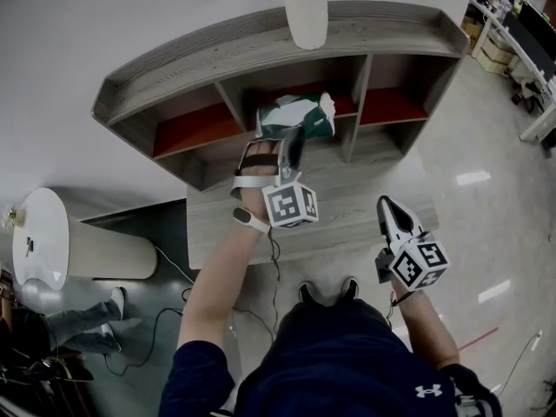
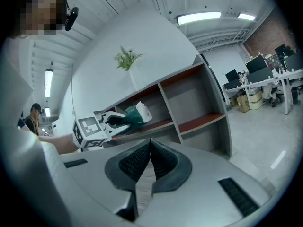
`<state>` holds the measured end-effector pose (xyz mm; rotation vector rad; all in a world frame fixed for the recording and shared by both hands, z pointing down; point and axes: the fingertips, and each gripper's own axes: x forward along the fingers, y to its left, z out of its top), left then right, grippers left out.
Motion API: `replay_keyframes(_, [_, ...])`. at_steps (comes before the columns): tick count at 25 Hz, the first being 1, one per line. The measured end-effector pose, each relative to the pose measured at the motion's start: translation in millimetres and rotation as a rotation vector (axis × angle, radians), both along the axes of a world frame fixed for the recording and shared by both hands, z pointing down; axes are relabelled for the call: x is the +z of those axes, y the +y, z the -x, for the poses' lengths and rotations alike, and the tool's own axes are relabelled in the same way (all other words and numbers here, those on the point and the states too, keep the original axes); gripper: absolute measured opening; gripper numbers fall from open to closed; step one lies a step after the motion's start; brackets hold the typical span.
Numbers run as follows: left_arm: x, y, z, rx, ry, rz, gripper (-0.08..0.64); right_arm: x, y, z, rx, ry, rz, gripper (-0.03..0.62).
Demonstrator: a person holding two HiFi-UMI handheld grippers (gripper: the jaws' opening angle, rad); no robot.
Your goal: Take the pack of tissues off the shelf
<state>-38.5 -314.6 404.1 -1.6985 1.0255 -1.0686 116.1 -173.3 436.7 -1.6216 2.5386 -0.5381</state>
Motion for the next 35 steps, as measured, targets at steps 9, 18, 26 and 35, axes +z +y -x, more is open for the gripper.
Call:
replay_keyframes(9, [13, 55, 5, -0.037, 0.033, -0.024, 0.098, 13, 2, -1, -0.013, -0.018, 0.027, 0.012])
replay_keyframes(18, [60, 84, 2, -0.059, 0.006, 0.018, 0.098, 20, 1, 4, -0.036, -0.032, 0.042, 0.012])
replay_keyframes(26, [98, 92, -2, -0.059, 0.005, 0.048, 0.100, 30, -3, -10, -0.009, -0.030, 0.062, 0.012])
replay_keyframes(35, [159, 95, -10, -0.046, -0.015, 0.150, 0.100, 45, -2, -23, 0.031, -0.027, 0.097, 0.012])
